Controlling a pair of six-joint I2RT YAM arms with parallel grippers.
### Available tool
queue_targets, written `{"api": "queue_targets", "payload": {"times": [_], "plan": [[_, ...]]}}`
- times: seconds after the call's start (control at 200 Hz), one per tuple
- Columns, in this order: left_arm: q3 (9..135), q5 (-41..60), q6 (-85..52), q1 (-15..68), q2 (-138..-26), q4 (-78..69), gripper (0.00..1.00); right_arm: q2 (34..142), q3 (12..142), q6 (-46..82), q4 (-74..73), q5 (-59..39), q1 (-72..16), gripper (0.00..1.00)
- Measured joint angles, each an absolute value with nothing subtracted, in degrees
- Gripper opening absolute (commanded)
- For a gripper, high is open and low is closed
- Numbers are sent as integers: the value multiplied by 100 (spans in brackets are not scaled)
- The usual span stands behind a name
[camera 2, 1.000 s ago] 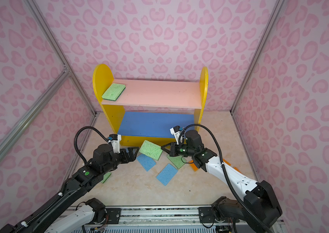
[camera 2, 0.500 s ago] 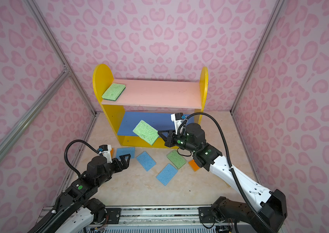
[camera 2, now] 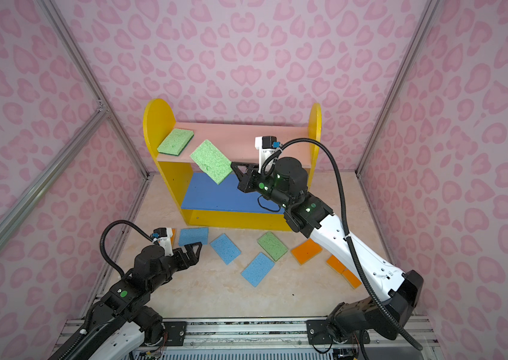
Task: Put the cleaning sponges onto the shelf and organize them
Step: 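Carry the sponge to the pink shelf with the right gripper while the left withdraws, then lower the green sponge onto the pink shelf beside the first green sponge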
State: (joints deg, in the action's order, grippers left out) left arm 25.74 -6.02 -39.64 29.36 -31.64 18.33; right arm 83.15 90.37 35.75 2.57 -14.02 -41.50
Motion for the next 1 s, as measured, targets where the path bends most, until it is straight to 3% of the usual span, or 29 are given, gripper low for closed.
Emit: {"api": "queue_targets", "payload": {"times": [0.44, 0.65, 0.885, 1.0], "plan": [[2445, -495, -3964, 2936, -3011, 1876, 97, 9826, 10938, 3481, 843, -395, -4080, 6], [2373, -489, -3968, 2936, -2936, 1953, 97, 10379, 11566, 3507, 1109, -235, -4012, 14], [2331, -471, -4010, 2936, -2895, 1977, 97, 10462, 11572, 3542, 1166, -152, -3999, 27], [2294, -471, -4047, 2936, -2862, 1979, 97, 10412, 11452, 3538, 1009, -156, -3997, 29]]}}
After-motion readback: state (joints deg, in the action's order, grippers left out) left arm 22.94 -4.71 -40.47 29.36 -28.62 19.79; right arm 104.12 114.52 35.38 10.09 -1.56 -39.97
